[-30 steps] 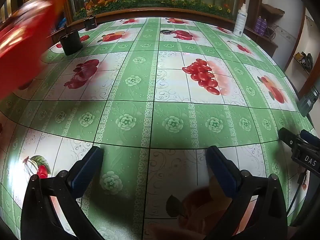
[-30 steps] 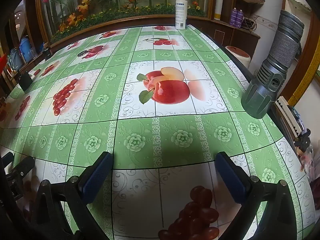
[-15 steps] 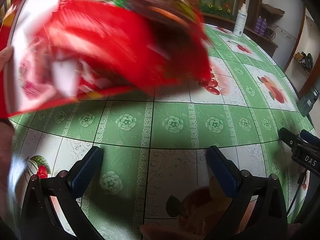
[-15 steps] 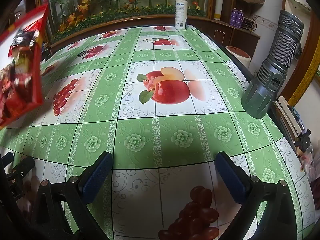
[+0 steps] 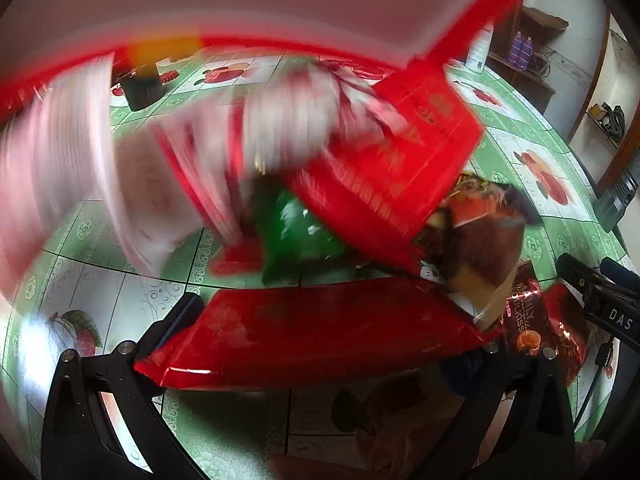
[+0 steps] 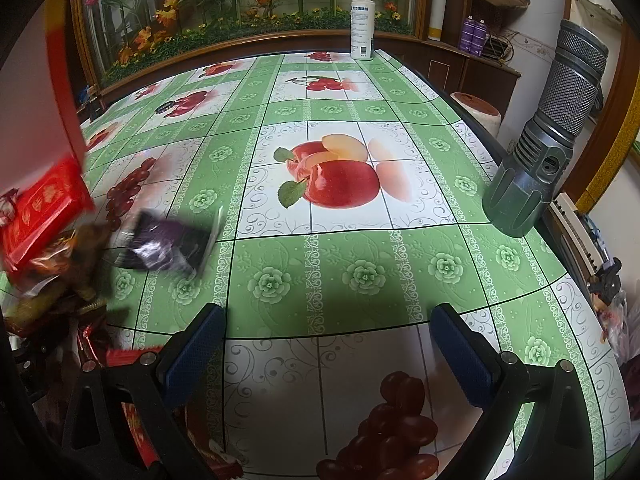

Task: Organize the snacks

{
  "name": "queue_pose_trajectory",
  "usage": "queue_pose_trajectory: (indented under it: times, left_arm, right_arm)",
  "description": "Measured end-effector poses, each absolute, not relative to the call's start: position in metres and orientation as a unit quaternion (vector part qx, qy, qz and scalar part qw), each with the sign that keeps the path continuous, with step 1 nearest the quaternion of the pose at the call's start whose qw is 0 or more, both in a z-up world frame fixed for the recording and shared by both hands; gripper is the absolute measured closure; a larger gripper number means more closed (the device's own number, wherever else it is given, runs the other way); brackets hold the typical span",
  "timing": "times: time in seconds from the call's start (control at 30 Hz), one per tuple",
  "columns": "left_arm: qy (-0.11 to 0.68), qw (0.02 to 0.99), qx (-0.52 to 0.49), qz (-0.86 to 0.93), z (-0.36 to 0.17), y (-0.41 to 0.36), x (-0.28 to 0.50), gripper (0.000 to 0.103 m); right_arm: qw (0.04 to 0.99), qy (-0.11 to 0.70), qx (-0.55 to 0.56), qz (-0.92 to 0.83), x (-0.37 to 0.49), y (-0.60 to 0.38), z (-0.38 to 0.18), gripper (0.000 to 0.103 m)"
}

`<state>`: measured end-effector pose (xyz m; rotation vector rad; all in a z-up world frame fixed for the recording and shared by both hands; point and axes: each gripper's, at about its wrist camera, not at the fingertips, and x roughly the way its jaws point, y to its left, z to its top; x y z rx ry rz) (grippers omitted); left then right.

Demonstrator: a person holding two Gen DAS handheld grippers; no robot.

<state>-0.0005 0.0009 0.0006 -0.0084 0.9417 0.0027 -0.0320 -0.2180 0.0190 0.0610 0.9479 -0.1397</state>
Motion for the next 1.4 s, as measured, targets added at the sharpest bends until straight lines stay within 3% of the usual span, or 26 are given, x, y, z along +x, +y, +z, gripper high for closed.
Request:
queue_pose_trajectory:
  times: [1.4]
  left_arm:
    - [0.453, 0.891, -0.004, 0.002, 0.0005, -0.0023, 0.0041, 0.0]
  right_arm:
    - [0.887, 0.457, 0.029, -0.067, -0.0311, -0.2179, 0.0183, 0.0]
